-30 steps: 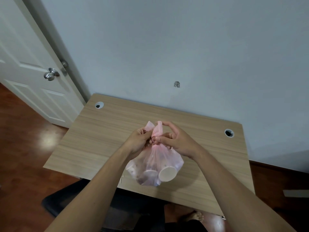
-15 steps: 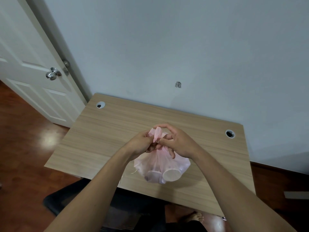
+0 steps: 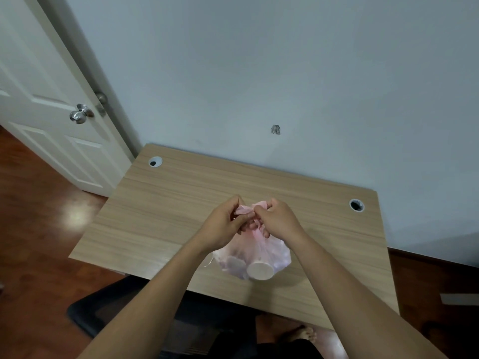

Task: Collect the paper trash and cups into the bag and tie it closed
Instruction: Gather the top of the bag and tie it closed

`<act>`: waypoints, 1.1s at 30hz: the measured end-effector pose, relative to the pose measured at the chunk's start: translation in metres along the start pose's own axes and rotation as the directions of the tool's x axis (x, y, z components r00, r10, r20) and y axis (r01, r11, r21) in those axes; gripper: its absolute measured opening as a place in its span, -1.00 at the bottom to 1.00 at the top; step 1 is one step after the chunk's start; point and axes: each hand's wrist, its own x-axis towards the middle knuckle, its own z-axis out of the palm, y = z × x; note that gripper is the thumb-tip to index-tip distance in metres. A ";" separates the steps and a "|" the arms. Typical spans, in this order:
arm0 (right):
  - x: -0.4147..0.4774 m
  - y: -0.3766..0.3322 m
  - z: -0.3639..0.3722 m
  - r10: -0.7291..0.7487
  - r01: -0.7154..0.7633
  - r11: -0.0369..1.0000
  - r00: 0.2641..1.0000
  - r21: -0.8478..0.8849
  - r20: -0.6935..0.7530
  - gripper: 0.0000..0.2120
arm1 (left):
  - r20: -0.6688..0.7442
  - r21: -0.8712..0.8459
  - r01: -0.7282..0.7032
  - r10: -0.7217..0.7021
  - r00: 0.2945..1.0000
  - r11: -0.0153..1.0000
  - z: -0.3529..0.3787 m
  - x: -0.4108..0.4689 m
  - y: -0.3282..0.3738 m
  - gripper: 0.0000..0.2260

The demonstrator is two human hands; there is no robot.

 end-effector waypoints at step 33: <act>-0.008 0.021 0.000 0.110 -0.198 0.967 0.896 0.163 0.431 -0.53 | -0.200 0.213 0.044 0.000 0.980 0.976 0.009 0.002 -0.027 -0.91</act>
